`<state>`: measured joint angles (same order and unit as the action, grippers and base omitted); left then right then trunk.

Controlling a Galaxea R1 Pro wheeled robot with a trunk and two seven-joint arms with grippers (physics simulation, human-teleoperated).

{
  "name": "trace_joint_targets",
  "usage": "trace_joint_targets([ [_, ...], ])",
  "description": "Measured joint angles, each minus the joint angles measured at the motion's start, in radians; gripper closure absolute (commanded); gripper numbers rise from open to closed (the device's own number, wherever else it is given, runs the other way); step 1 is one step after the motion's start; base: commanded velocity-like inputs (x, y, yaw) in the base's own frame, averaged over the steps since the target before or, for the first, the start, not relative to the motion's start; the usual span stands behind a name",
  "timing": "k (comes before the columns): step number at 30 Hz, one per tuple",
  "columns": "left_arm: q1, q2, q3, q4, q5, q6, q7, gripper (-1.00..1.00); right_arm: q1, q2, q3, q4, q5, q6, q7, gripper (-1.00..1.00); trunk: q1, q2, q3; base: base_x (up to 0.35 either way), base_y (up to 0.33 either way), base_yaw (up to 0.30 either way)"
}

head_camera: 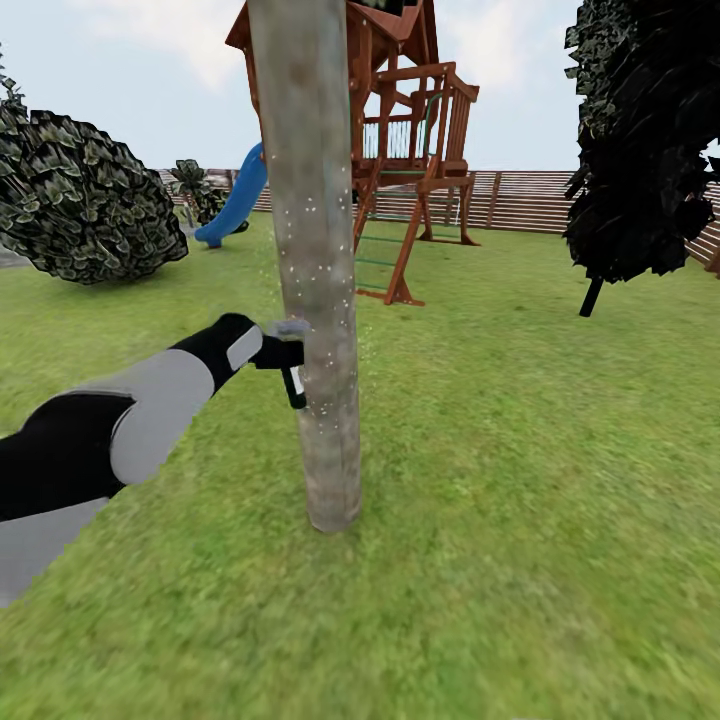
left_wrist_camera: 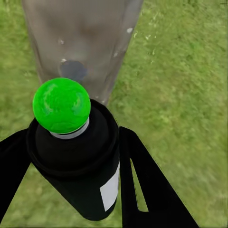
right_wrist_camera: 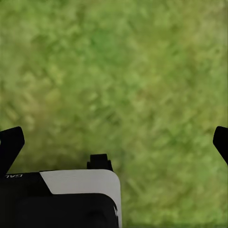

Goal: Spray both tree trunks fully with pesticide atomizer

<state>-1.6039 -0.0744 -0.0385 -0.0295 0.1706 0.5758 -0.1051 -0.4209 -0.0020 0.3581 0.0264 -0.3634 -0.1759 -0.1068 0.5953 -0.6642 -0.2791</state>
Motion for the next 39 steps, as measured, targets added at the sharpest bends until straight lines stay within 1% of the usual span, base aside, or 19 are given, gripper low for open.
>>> trace_joint_targets([
  [2,0.046,0.0,0.0,0.001,-0.001,-0.037,0.0,1.0,0.0,0.0,0.0,0.0,0.0,0.0,0.0,-1.0,0.0,0.0,0.0,0.0,0.0,0.0],
  [6,0.163,0.0,-0.001,0.002,-0.001,-0.177,0.0,1.0,0.0,0.0,0.0,0.0,0.0,-0.001,0.0,-1.0,0.0,0.0,0.0,0.0,0.0,0.0],
  [8,0.192,0.0,0.0,0.003,-0.001,-0.226,0.0,1.0,0.0,0.0,0.0,0.0,0.0,-0.001,0.0,-1.0,0.0,0.0,0.0,0.0,0.0,0.0],
  [11,0.263,-0.001,-0.001,0.004,-0.001,-0.3,0.0,1.0,0.0,0.0,0.0,0.0,0.0,-0.002,0.0,-1.0,0.0,0.0,0.0,0.0,0.0,0.0],
  [14,0.316,-0.001,-0.001,0.005,-0.001,-0.351,0.0,1.0,0.0,0.0,-0.001,0.0,0.0,-0.002,0.0,-1.0,0.0,0.0,0.0,0.0,0.0,0.0],
  [16,0.41,-0.001,-0.002,0.004,-0.001,-0.398,0.0,1.0,0.0,0.0,-0.001,0.0,-0.001,-0.002,0.0,-1.0,0.0,0.0,0.0,-0.057,0.0,0.0],
  [17,0.437,-0.001,-0.001,0.004,-0.001,-0.427,0.0,1.0,0.0,0.0,-0.001,-0.001,0.0,-0.002,0.0,-1.0,0.0,0.0,0.0,-0.189,0.0,0.0],
  [20,0.504,-0.001,-0.001,0.004,-0.001,-0.457,-0.001,1.0,0.0,0.0,-0.001,-0.001,0.0,-0.002,0.0,-1.0,0.0,0.0,0.0,-0.288,0.0,0.0],
  [24,0.574,-0.002,-0.001,0.004,-0.001,-0.465,-0.001,1.0,0.0,0.0,-0.001,-0.001,0.0,-0.002,0.0,-1.0,0.001,0.0,0.0,-0.338,0.0,0.0],
  [26,0.618,0.0,0.0,0.003,0.0,-0.486,-0.001,1.0,0.0,-0.001,-0.001,-0.001,-0.001,-0.002,0.0,-1.0,0.001,0.0,0.0,-0.346,0.0,0.0],
  [28,0.67,0.006,-0.001,0.001,-0.001,-0.557,-0.001,1.0,0.0,-0.002,-0.001,-0.001,0.0,-0.002,0.0,-1.0,0.001,0.0,0.0,-0.348,0.0,0.0],
  [29,0.686,0.008,0.0,0.0,-0.001,-0.586,0.0,1.0,0.0,-0.002,-0.001,-0.001,0.0,-0.002,0.0,-1.0,0.001,0.0,0.0,-0.348,0.0,0.0],
  [31,0.705,0.018,0.001,-0.001,-0.001,-0.639,-0.001,1.0,0.0,-0.004,-0.001,-0.002,-0.001,-0.003,0.0,-1.0,0.001,0.0,0.0,-0.349,0.0,0.0],
  [33,0.72,0.022,0.001,-0.001,-0.001,-0.664,-0.001,1.0,0.0,-0.008,-0.002,-0.004,0.0,-0.004,-0.001,-1.0,0.001,0.0,0.0,-0.35,0.0,0.0],
  [34,0.734,0.024,0.001,-0.001,-0.003,-0.708,-0.002,1.0,-0.001,-0.017,-0.001,-0.005,0.0,-0.005,-0.002,-1.0,0.001,0.0,0.0,-0.35,0.0,0.0],
  [35,0.746,0.027,0.0,-0.002,-0.009,-0.726,-0.002,1.0,-0.001,-0.023,-0.001,-0.007,0.0,-0.006,-0.002,-1.0,0.001,0.0,0.0,-0.35,0.0,0.0],
  [37,0.765,0.037,-0.001,-0.002,-0.097,-0.746,-0.003,1.0,-0.003,-0.067,-0.001,-0.078,0.002,-0.007,-0.002,-1.0,0.001,0.0,0.0,-0.277,0.0,0.0],
  [38,0.769,0.039,-0.001,-0.002,-0.141,-0.75,-0.005,1.0,-0.003,-0.097,-0.001,-0.141,0.003,-0.001,-0.002,-1.0,0.0,0.0,0.0,-0.117,0.0,0.0],
  [39,0.772,0.04,-0.001,-0.001,-0.185,-0.752,-0.006,1.0,-0.011,-0.146,-0.003,-0.231,0.005,0.031,-0.001,-1.0,0.0,0.0,0.0,-0.06,0.0,0.0],
])
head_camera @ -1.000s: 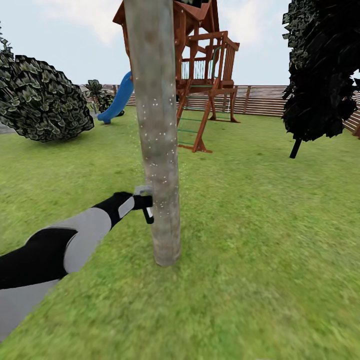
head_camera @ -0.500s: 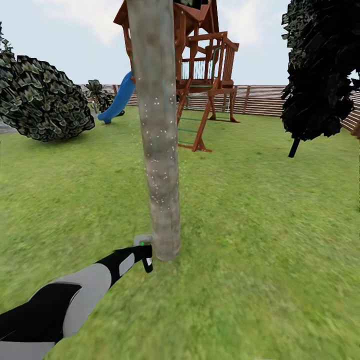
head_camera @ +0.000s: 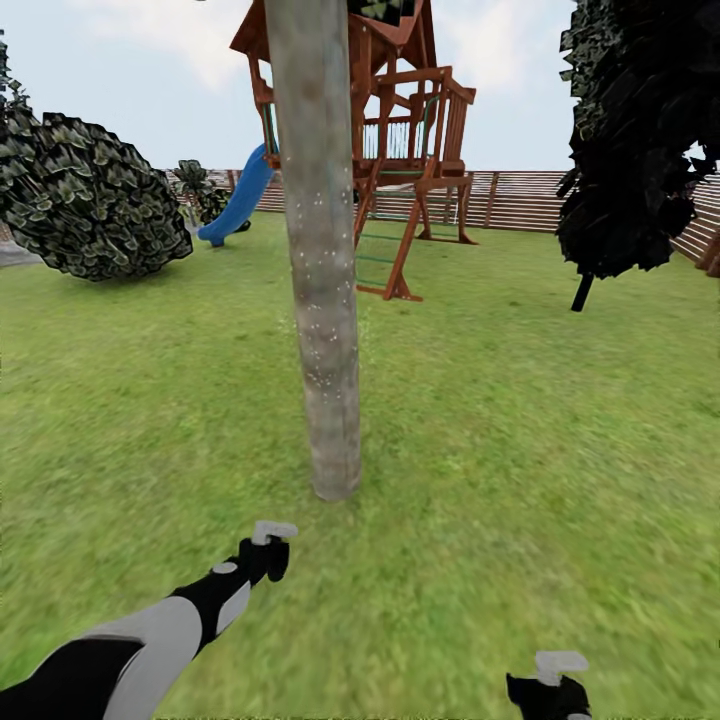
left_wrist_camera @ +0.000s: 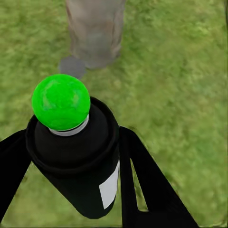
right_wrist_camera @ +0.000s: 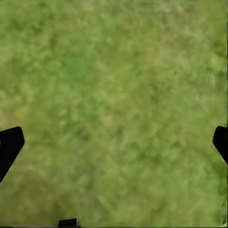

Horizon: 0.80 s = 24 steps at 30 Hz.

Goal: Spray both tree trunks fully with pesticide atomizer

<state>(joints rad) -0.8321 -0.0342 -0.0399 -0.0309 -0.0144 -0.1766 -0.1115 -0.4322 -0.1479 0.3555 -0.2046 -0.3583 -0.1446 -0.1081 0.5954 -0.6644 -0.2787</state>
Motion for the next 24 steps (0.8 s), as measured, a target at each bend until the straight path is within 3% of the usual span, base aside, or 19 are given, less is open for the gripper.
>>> trace_joint_targets([
  [1,0.002,0.0,0.0,0.0,-0.023,-0.002,0.0,1.0,-0.037,-0.037,0.0,-0.052,0.0,0.06,0.001,-1.0,0.0,0.0,0.0,-0.038,0.0,0.0],
  [3,0.003,0.0,0.0,0.0,-0.037,-0.004,0.0,1.0,-0.108,-0.076,0.0,-0.083,0.0,0.127,0.006,-1.0,0.0,0.0,0.0,-0.018,0.0,0.0],
  [5,0.003,-0.002,-0.001,0.0,-0.045,-0.005,-0.047,1.0,-0.238,-0.119,0.004,-0.098,-0.005,0.214,0.108,-1.0,0.0,0.0,0.0,-0.005,0.0,0.0],
  [6,0.003,-0.002,-0.001,-0.001,-0.046,-0.005,-0.108,1.0,-0.271,-0.135,0.004,-0.1,-0.006,0.251,0.19,-1.0,0.0,0.0,0.0,-0.002,0.0,0.0],
  [7,0.003,-0.003,-0.003,-0.006,-0.047,-0.003,-0.238,1.0,-0.321,-0.158,0.004,-0.102,-0.005,0.297,0.333,-1.0,0.0,0.0,0.0,-0.001,0.0,0.0],
  [10,0.003,-0.002,-0.004,-0.033,-0.045,0.005,-0.54,1.0,-0.441,-0.179,0.002,-0.106,-0.005,0.375,0.666,-1.0,0.0,0.0,0.0,0.0,0.0,0.0],
  [11,0.003,-0.003,-0.003,-0.059,-0.043,0.008,-0.65,1.0,-0.478,-0.183,0.002,-0.113,-0.005,0.411,0.827,-1.0,0.0,0.0,0.0,0.0,0.0,0.0],
  [12,0.003,-0.004,-0.005,-0.083,-0.044,0.01,-0.718,1.0,-0.503,-0.183,0.001,-0.143,-0.006,0.435,0.966,-1.0,0.0,0.0,0.0,0.0,0.0,0.0],
  [14,0.003,-0.005,-0.009,-0.099,-0.046,0.011,-0.761,1.0,-0.517,-0.177,0.003,-0.2,-0.006,0.46,1.075,-1.0,0.0,0.0,0.0,0.0,0.0,0.0],
  [16,0.003,-0.015,-0.011,-0.107,-0.047,0.011,-0.784,1.0,-0.524,-0.139,0.005,-0.247,-0.007,0.54,1.158,-1.0,0.0,0.0,0.0,0.0,0.0,0.0],
  [19,0.003,-0.023,-0.014,-0.109,-0.05,0.01,-0.821,1.0,-0.526,-0.099,0.006,-0.26,-0.006,0.568,1.185,-1.0,0.0,0.0,0.0,0.0,0.0,0.0],
  [23,0.003,-0.027,-0.017,-0.11,-0.052,0.01,-0.895,1.0,-0.527,-0.011,0.009,-0.325,-0.005,0.582,1.195,-1.0,0.0,0.0,0.0,0.0,0.0,0.0],
  [24,0.003,-0.029,-0.018,-0.11,-0.052,0.01,-0.899,1.0,-0.527,0.003,0.009,-0.332,-0.004,0.583,1.195,1.0,0.0,0.0,0.0,0.0,0.0,0.0],
])
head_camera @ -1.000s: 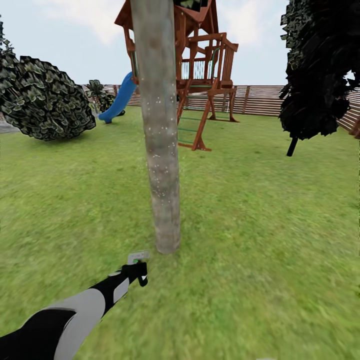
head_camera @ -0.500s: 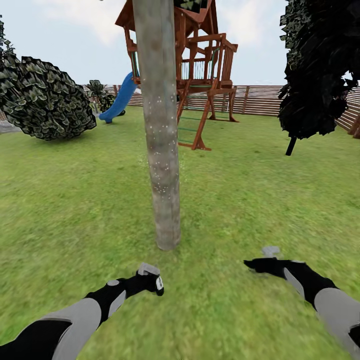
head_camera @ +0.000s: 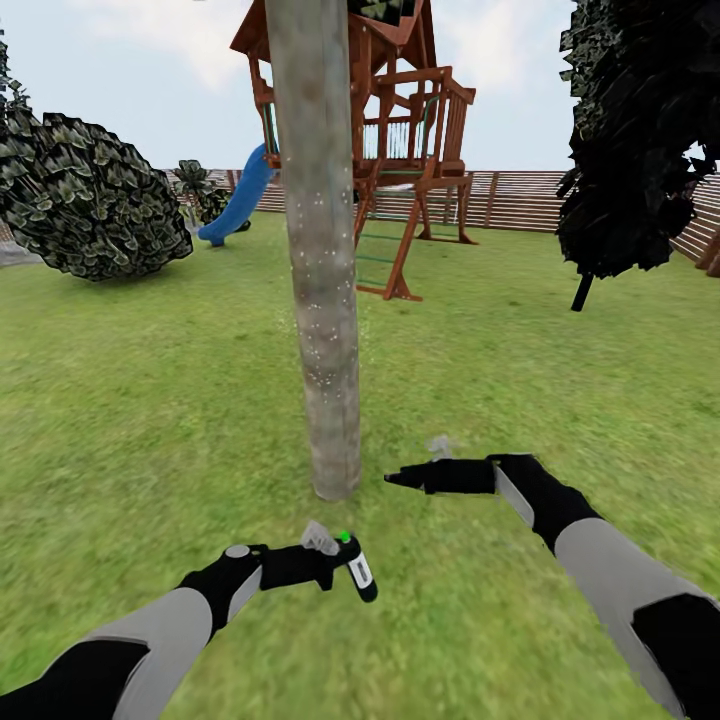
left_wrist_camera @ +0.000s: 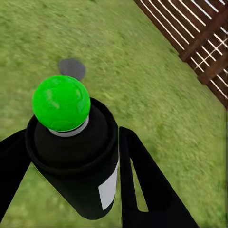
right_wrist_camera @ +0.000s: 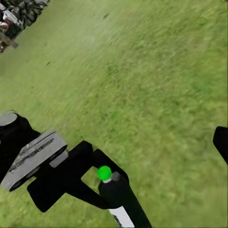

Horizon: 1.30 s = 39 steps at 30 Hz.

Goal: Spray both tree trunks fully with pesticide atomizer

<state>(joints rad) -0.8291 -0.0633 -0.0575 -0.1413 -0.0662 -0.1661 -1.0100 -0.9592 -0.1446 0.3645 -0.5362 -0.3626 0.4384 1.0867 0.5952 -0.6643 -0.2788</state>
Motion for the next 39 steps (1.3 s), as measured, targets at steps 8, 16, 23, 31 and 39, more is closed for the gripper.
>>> trace_joint_targets([
  [8,0.0,-0.006,0.001,-0.001,0.0,0.003,-0.005,1.0,0.002,0.077,0.162,-0.005,0.0,0.001,-0.004,1.0,0.0,0.0,0.0,0.0,0.0,0.0],
  [16,0.0,-0.006,0.001,-0.001,0.0,0.004,-0.005,1.0,0.005,0.08,0.168,-0.003,-0.001,0.001,-0.002,1.0,0.0,0.0,0.0,0.0,0.0,0.0],
  [23,0.0,-0.006,0.001,-0.001,0.0,0.004,-0.004,1.0,0.005,0.105,0.17,0.034,0.0,0.002,-0.006,1.0,0.0,0.0,0.0,0.0,0.0,0.0],
  [31,0.0,-0.012,0.002,-0.001,0.0,0.005,-0.004,1.0,0.005,0.139,0.173,0.049,-0.001,0.001,-0.009,1.0,0.0,0.0,0.0,0.0,0.0,0.0],
  [39,0.0,-0.012,0.002,-0.001,0.0,0.004,-0.004,1.0,0.005,0.135,0.17,0.052,0.002,0.0,-0.019,1.0,0.0,0.0,0.0,0.0,0.0,0.0],
])
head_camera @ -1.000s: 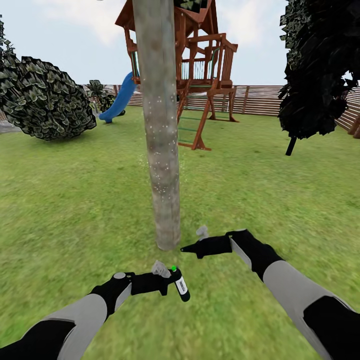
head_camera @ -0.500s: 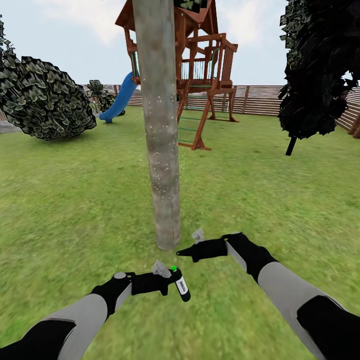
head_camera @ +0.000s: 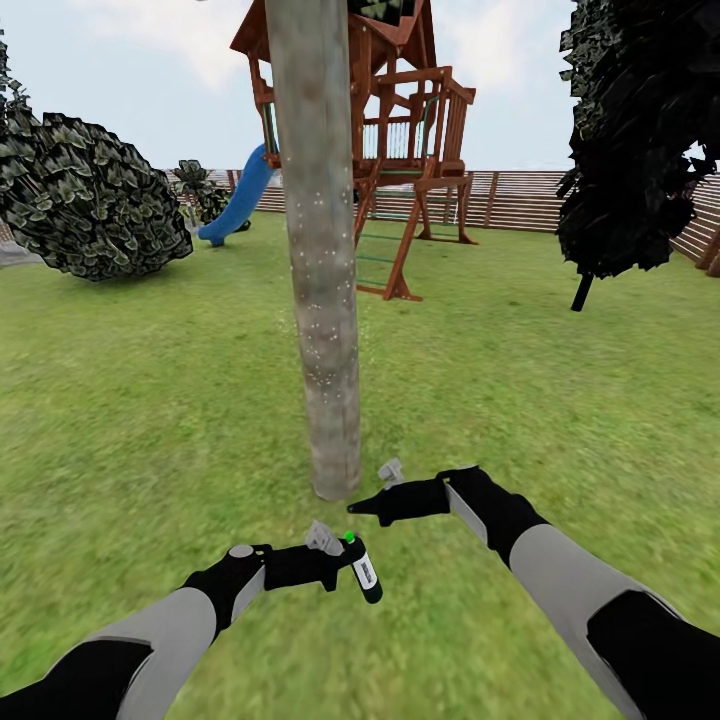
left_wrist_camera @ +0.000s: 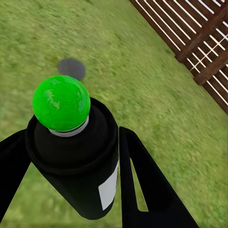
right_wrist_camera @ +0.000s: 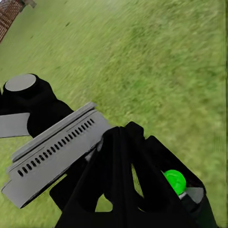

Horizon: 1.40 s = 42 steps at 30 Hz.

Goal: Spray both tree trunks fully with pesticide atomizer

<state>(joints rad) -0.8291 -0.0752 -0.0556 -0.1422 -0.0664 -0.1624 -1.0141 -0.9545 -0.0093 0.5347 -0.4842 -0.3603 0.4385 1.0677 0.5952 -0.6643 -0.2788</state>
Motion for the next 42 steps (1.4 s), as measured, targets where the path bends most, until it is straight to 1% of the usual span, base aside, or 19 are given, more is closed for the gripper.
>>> trace_joint_targets([
  [2,0.0,0.0,0.0,0.0,0.0,0.0,0.0,1.0,0.0,-0.001,0.0,0.0,0.0,0.0,-0.034,1.0,0.0,0.0,0.0,0.0,0.0,0.0],
  [7,0.0,-0.006,0.001,0.0,0.0,0.0,0.001,1.0,0.0,0.003,0.005,0.009,-0.001,0.0,-0.057,1.0,0.0,0.0,0.0,0.0,0.0,0.0],
  [9,0.0,-0.006,0.001,0.0,0.0,0.0,0.001,1.0,0.001,0.008,0.007,0.038,-0.001,-0.001,-0.058,1.0,0.0,0.0,0.0,0.0,0.0,0.0],
  [14,0.0,-0.007,0.001,0.0,0.0,0.0,0.001,1.0,0.001,0.013,0.007,0.067,0.0,-0.002,-0.059,1.0,0.0,0.0,0.0,0.0,0.0,0.0],
  [24,0.0,-0.007,0.001,0.0,0.0,0.0,0.001,1.0,0.002,0.014,0.006,0.076,0.0,-0.002,-0.059,1.0,0.0,0.0,0.0,0.0,0.0,0.0],
  [28,0.0,-0.007,0.001,0.0,0.0,0.0,0.001,1.0,0.002,0.015,0.006,0.095,0.001,-0.003,-0.06,1.0,0.0,0.0,0.0,0.0,0.0,0.0],
  [33,0.0,-0.008,0.001,0.0,0.0,0.0,0.001,1.0,0.002,0.032,0.006,0.099,0.001,-0.003,-0.061,1.0,0.0,0.0,0.0,0.0,0.0,0.0],
  [38,0.0,-0.008,0.001,0.0,0.0,0.0,0.001,1.0,0.002,0.034,0.006,0.102,0.001,-0.003,-0.061,1.0,0.0,0.0,0.0,0.0,0.0,0.0],
  [42,0.0,-0.008,0.001,0.0,0.0,0.0,0.001,1.0,0.002,0.034,0.006,0.128,0.001,-0.005,-0.061,1.0,0.0,0.0,0.0,0.0,0.0,0.0],
])
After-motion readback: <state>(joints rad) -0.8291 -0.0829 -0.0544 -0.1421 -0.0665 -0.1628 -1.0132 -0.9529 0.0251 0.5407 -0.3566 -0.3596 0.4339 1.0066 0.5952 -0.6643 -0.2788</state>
